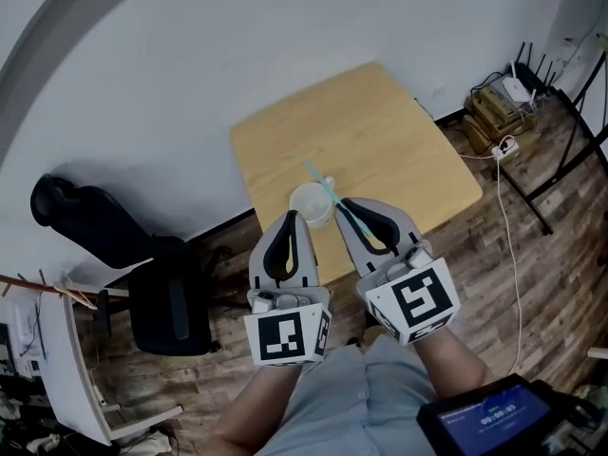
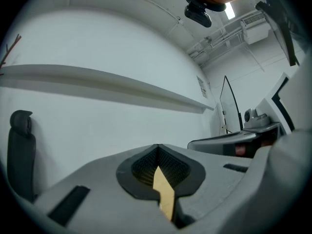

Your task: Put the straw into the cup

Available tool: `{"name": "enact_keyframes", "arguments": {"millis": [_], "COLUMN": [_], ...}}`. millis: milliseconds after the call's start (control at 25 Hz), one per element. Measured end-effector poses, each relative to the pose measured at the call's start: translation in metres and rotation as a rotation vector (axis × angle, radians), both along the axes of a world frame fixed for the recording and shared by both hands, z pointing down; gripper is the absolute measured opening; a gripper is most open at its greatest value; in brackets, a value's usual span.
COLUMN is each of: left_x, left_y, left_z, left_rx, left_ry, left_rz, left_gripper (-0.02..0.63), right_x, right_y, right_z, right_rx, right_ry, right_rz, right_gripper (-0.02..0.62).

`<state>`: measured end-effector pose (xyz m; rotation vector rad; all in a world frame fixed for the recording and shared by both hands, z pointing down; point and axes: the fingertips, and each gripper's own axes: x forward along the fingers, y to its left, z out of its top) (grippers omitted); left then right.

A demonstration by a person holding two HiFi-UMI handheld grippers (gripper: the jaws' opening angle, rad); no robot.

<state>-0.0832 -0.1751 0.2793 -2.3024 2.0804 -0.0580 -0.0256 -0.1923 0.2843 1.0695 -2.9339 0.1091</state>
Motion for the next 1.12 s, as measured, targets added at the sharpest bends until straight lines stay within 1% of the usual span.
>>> {"name": "enact_keyframes", "arguments": {"millis": [240,440,560,760,920,1120], "left_x": [-0.012,-0.028,-0.037,-0.046,-0.055,-0.063], "left_y": [-0.022,-0.036,-0.044,-0.053,-0.053,-0.049], "left_z": [-0.02,-0.012,-0.002,0.023,0.048,0.074], "left_rx": [0.049,0.036,0.011,-0.058,-0.114,-0.162], "left_ry": [-0.022,-0.011,0.005,0.037,0.059,0.077], "left_rz": [-0.057,-0.072,-0.073,-0.071,-0.074,-0.068], "left_gripper": [-0.003,-0.003,-0.003,-0.003,-0.003,-0.003], "right_x": [-0.012,-0.03,-0.039,-0.045,-0.05,-0.048], "right_y": [-0.024,-0.038,-0.045,-0.052,-0.046,-0.039], "right_z": [-0.021,-0.01,0.001,0.027,0.051,0.078], "right_rx": [0.05,0.03,-0.002,-0.071,-0.123,-0.182], "right_ry": [-0.029,-0.005,0.017,0.051,0.069,0.088], "right_rz": [-0.062,-0.086,-0.09,-0.088,-0.091,-0.072], "right_gripper": [0.023,0.025,0.023,0.025,0.023,0.025]}}
